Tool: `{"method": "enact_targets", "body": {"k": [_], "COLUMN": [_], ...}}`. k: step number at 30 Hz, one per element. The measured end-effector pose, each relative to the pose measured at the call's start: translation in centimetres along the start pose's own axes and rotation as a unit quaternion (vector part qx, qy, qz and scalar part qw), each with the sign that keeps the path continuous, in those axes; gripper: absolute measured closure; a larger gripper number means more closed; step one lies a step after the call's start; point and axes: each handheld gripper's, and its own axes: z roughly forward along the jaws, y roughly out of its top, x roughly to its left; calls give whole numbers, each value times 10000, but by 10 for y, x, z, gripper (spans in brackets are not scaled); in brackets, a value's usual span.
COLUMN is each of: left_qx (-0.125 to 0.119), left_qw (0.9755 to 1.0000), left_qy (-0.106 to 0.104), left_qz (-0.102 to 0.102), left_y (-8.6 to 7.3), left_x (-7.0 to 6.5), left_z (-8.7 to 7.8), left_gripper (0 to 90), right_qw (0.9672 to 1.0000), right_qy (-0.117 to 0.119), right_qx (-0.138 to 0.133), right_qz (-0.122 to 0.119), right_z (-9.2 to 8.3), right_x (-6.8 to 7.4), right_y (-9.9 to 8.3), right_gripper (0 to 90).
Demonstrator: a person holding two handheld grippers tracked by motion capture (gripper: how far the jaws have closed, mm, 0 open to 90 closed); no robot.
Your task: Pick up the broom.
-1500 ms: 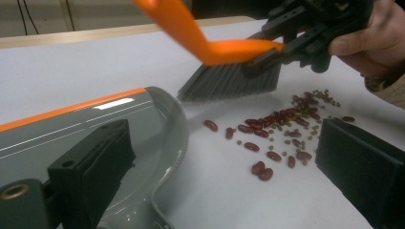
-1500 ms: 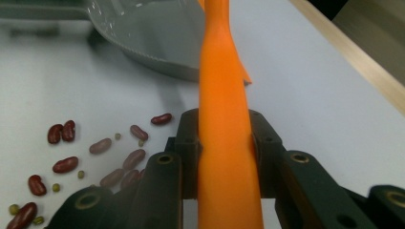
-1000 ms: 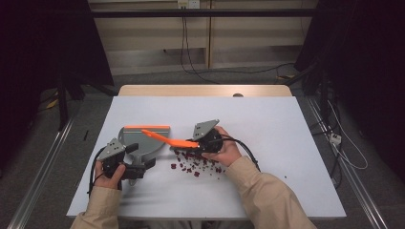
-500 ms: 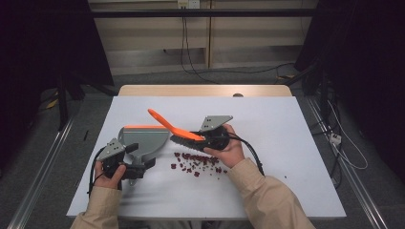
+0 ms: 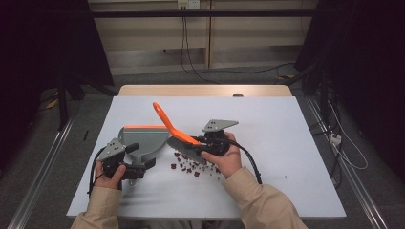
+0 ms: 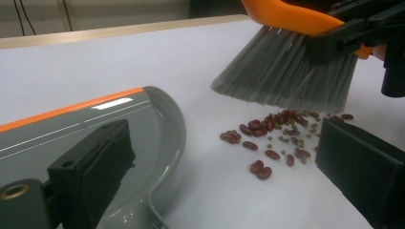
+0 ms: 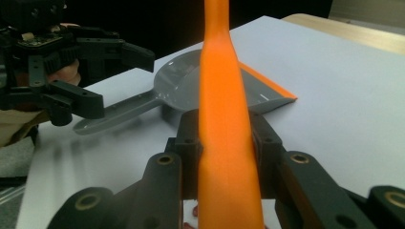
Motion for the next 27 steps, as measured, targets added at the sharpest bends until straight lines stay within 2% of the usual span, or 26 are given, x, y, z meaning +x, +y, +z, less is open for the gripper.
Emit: {"method": "enact_targets", "body": {"k": [5, 10, 15, 18, 22, 27], "left_qx": [2, -13, -34, -35, -50, -53], "left_qw": [10000, 10000, 10000, 10000, 10000, 10000], "left_qy": [6, 8, 22, 21, 29, 40], "left_qz": [-4, 6, -15, 12, 1, -4], "left_y": [0, 0, 1, 1, 1, 1], "left_x": [0, 1, 1, 1, 1, 2], "left_z": [0, -1, -2, -2, -2, -2], "left_gripper": [52, 52, 52, 52, 52, 52], "right_qw": [9998, 9978, 9966, 9956, 9915, 9883], "right_qy": [49, 78, 183, 166, 199, 112], "right_qx": [-41, -41, 26, 178, 350, 397], "right_qz": [181, 662, 804, 904, 1238, 1470], "right_z": [1, 1, 6, 13, 24, 37], "right_x": [6, 12, 22, 27, 31, 32], "right_y": [-4, -8, -13, -16, -23, -26], "right_gripper": [713, 713, 713, 713, 713, 712]}}
